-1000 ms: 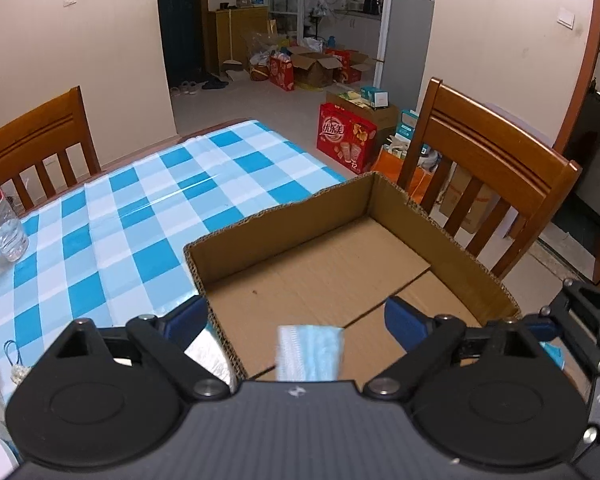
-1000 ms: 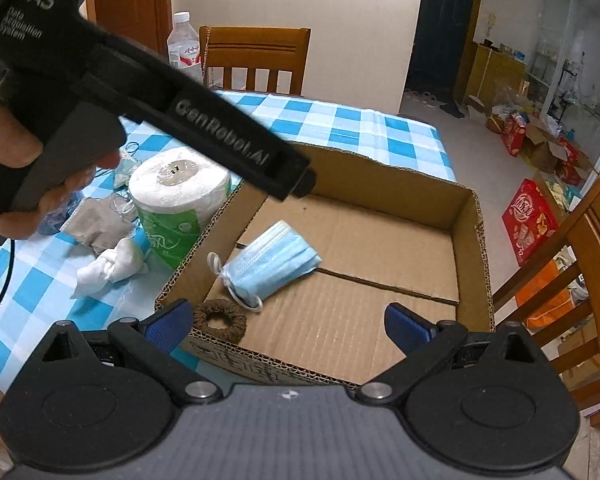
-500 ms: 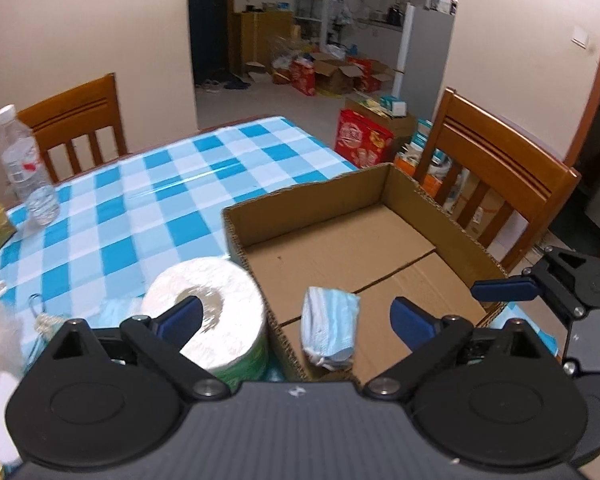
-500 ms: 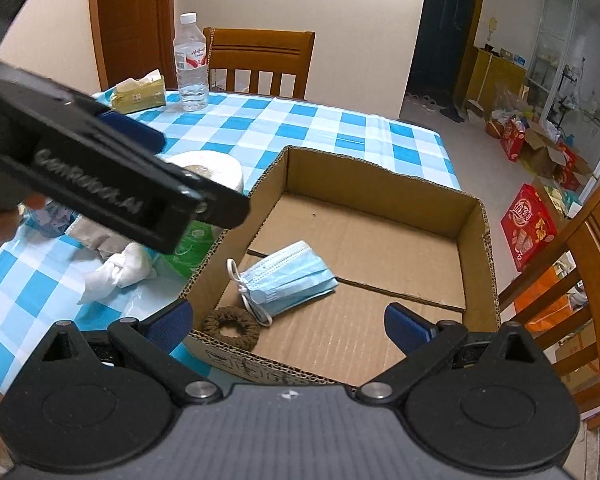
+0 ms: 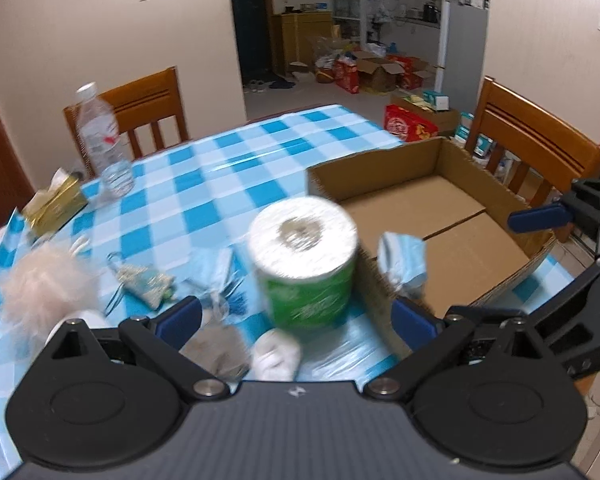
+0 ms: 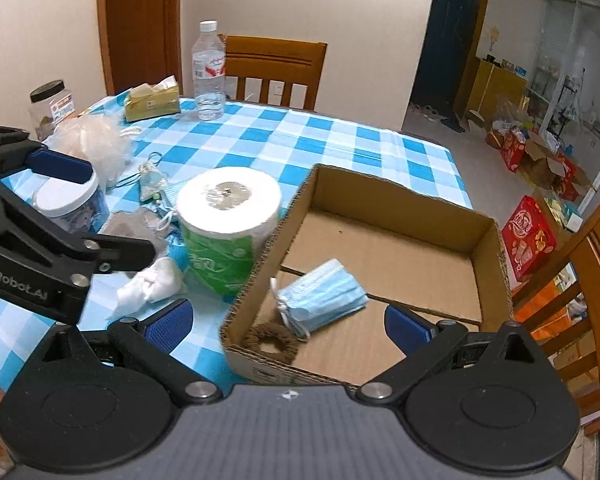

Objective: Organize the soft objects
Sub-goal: 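Move both grippers back over the table items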

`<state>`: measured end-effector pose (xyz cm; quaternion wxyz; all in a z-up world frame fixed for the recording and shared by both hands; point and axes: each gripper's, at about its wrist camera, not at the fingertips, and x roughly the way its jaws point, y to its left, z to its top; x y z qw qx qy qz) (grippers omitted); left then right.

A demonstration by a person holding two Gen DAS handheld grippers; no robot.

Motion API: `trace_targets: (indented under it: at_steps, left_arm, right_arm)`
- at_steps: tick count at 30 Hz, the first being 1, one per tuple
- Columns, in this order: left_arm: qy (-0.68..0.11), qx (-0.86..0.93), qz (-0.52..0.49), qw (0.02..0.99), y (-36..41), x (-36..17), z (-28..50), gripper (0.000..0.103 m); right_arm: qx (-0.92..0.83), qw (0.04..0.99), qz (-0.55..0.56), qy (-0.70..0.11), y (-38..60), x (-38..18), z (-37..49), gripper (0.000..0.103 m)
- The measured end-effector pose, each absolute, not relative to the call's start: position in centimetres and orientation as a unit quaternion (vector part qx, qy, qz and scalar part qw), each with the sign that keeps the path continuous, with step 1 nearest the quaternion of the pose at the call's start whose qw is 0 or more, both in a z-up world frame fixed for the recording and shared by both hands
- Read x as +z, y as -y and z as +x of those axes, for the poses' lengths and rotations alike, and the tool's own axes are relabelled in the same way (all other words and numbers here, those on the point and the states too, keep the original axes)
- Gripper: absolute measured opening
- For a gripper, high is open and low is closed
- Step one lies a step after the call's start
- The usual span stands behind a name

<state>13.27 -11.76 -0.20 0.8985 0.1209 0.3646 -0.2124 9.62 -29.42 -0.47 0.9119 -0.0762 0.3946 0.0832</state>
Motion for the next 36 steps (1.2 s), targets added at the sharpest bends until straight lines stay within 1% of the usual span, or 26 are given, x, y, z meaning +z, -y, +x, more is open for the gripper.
trace_targets:
  at_steps: [8,18,25,28,36]
  left_arm:
    - [-0.376,-0.185,0.102,0.902,5.4,-0.7,12.7,0.101]
    - [-0.397,-0.149,0.083,0.902,-2.1,-3.0,12.2,0.101]
    - [-0.419,-0.125,0.055,0.898,-6.1,-5.1,11.6,0.101]
    - [-0.429,-0.117,0.045,0.895,-7.1,-6.0,11.5,0.101]
    - [-0.434,-0.105,0.039,0.894,-9.1,-6.3,11.3,0.101]
  right_arm:
    - [0.082,0.909,-0.096,-0.398,25.3,-0.2,9.5,0.103]
    - [0.102,0.905,-0.107,-0.400,18.6,-0.7,9.9,0.103]
    - [0.126,0.901,-0.106,-0.402,14.7,-4.5,11.8,0.103]
    - [0.122,0.896,-0.093,-0.417,14.0,-6.8,13.1,0.103]
    - [0.092,0.888,-0.052,-0.448,13.4,-11.0,16.2,0.103]
